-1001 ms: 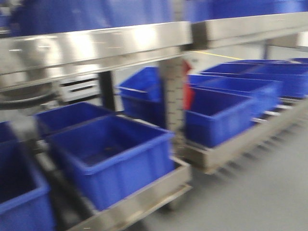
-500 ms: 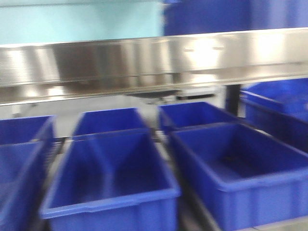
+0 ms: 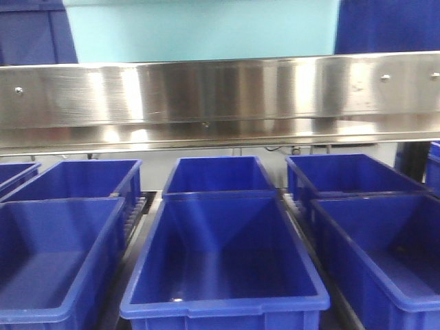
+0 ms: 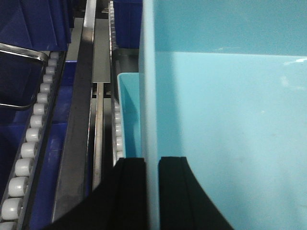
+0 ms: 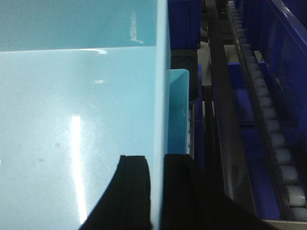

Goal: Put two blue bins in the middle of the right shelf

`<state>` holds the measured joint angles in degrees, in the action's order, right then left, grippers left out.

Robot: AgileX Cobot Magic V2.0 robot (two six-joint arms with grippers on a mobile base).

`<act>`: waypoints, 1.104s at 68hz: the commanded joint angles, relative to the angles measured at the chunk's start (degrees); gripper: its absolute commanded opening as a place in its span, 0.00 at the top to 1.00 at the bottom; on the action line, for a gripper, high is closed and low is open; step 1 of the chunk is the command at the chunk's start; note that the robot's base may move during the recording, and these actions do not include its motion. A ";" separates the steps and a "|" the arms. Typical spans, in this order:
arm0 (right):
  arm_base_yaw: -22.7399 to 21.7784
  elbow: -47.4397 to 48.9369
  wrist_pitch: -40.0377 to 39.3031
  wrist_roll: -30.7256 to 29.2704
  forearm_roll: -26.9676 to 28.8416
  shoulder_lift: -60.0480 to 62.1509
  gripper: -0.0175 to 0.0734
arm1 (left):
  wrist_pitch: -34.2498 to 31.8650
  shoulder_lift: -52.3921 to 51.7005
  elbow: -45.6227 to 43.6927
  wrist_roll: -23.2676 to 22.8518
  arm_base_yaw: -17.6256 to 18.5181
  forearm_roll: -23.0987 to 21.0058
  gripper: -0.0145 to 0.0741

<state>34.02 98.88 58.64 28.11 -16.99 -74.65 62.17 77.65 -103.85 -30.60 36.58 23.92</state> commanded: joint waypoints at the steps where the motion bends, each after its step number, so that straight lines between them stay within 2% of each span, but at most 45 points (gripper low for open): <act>1: -0.59 0.22 -0.42 -0.30 -3.91 1.00 0.99 | -0.70 -1.23 -0.54 -0.07 -0.23 3.83 0.96; 75: -0.59 0.22 -0.42 -0.30 -3.91 1.00 0.99 | -0.70 -1.23 -0.54 -0.07 -0.23 3.83 0.96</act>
<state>34.02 98.88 58.64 28.11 -16.99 -74.65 62.17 77.65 -103.85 -30.60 36.58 23.92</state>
